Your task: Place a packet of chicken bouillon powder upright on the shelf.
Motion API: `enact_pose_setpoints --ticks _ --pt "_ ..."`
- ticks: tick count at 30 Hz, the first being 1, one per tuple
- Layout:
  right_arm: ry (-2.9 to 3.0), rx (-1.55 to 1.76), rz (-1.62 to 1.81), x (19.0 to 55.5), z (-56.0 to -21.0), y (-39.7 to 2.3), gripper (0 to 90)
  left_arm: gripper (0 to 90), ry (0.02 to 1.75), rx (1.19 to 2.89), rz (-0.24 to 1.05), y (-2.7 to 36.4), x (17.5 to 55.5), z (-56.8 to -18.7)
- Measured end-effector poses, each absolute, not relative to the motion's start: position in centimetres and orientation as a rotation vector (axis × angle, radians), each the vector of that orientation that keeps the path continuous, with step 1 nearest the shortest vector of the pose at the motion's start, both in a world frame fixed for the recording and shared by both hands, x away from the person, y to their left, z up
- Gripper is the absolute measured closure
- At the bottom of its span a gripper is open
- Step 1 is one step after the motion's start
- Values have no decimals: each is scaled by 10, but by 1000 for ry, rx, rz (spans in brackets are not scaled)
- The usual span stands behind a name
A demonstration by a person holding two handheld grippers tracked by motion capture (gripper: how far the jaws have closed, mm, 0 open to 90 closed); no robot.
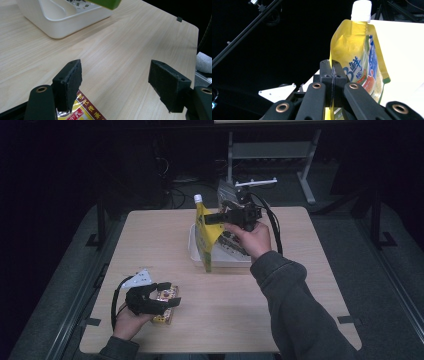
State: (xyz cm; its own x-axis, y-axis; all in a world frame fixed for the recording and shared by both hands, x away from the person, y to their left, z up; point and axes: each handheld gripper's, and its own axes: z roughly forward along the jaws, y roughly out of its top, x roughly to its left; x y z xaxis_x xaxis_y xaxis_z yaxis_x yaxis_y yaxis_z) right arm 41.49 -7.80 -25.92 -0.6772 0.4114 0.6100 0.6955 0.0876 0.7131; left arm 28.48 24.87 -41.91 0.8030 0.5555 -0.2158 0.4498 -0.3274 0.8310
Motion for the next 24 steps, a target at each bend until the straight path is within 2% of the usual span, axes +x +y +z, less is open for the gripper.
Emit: enact_pose_setpoints --ticks 24 --pt "-2080 -1260 -1706 448 -277 -53 897 267 755 1953 115 251 286 -418"
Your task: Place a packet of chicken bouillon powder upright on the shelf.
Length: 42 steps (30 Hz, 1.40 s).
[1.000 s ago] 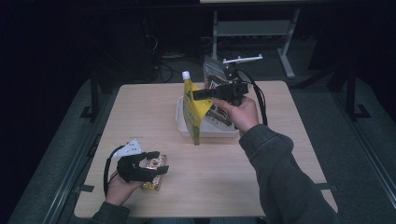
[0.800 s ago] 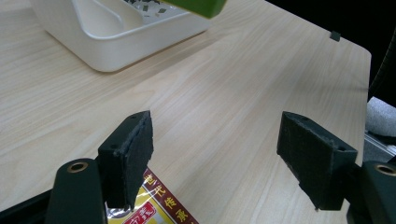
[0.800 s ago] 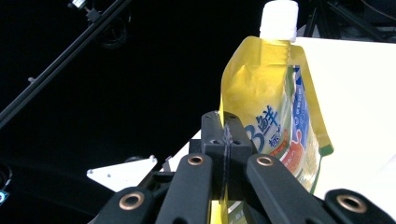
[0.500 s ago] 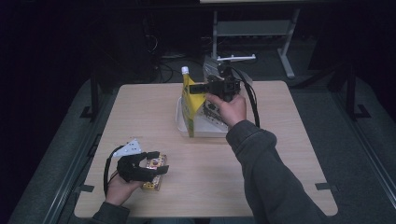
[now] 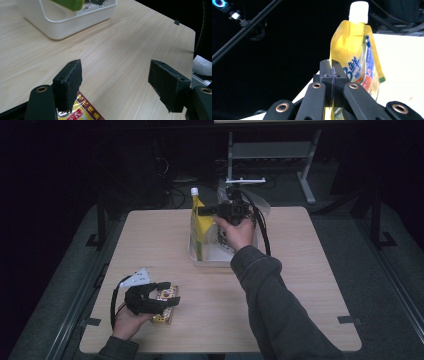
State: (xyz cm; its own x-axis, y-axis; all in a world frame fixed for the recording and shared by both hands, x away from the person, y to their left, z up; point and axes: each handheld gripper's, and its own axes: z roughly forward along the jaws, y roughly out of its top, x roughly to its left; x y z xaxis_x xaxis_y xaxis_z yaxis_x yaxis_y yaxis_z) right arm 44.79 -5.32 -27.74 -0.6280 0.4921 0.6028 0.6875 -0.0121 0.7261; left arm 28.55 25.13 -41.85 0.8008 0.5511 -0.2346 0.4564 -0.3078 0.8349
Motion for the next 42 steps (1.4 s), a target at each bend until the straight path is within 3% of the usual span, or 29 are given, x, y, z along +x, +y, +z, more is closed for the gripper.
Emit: enact_pose_setpoints --ticks 42 --pt "-2129 -1351 -1716 469 -313 -26 896 268 780 1935 107 259 288 -421"
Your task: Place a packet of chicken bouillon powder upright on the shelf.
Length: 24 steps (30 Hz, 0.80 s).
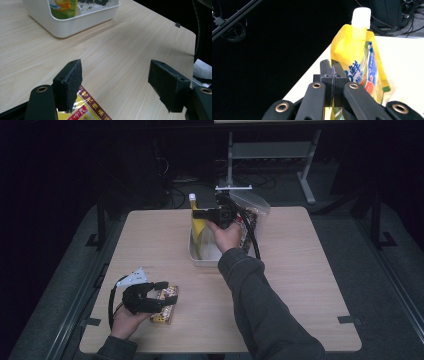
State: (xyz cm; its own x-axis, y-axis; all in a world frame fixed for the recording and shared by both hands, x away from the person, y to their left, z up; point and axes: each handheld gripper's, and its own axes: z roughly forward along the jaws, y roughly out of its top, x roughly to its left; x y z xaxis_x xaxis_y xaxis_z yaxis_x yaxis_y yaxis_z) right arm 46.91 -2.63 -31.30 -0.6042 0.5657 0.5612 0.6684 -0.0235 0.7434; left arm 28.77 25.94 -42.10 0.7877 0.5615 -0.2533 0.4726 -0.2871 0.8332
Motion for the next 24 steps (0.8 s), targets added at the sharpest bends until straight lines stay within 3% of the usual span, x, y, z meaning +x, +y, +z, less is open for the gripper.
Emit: enact_pose_setpoints --ticks 8,24 --pt "-2129 -1375 -1687 474 -321 -22 885 267 779 1941 110 259 288 -422" --pt "-2132 -1333 -1599 472 -318 -30 701 265 787 1965 135 257 287 -423"
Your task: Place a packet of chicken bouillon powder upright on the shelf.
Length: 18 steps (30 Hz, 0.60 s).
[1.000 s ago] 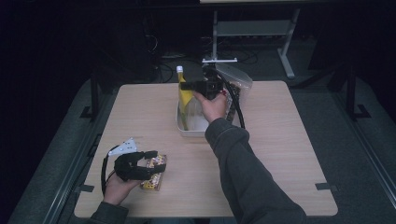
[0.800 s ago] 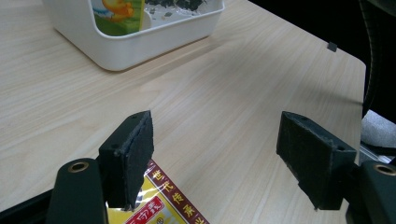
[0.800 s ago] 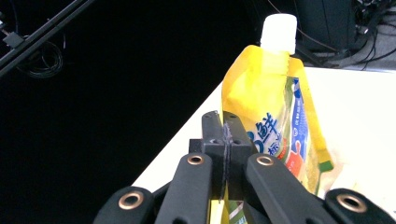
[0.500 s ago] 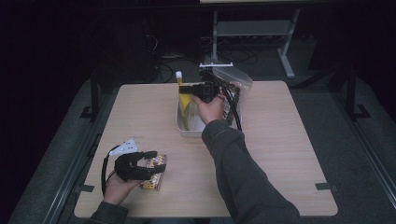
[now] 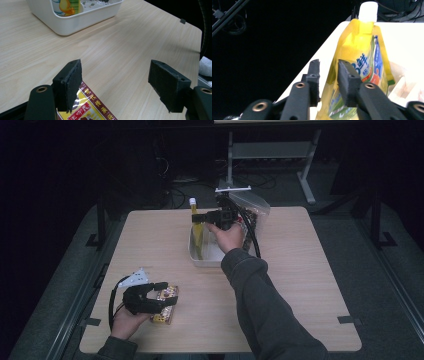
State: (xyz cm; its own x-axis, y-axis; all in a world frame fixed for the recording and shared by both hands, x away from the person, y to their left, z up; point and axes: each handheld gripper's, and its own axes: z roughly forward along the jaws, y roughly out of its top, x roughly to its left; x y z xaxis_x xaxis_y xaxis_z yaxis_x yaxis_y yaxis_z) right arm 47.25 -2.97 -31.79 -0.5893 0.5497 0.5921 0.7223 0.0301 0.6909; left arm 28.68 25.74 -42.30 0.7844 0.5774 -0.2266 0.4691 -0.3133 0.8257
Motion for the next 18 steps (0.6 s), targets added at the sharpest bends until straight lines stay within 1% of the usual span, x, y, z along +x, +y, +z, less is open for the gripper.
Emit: enact_pose_setpoints --ticks 9,18 --pt "-2146 -1271 -1579 461 -305 -35 657 260 792 1982 157 256 286 -424" --pt "-2123 -1235 -1567 450 -304 -36 635 253 797 1982 167 257 284 -425"
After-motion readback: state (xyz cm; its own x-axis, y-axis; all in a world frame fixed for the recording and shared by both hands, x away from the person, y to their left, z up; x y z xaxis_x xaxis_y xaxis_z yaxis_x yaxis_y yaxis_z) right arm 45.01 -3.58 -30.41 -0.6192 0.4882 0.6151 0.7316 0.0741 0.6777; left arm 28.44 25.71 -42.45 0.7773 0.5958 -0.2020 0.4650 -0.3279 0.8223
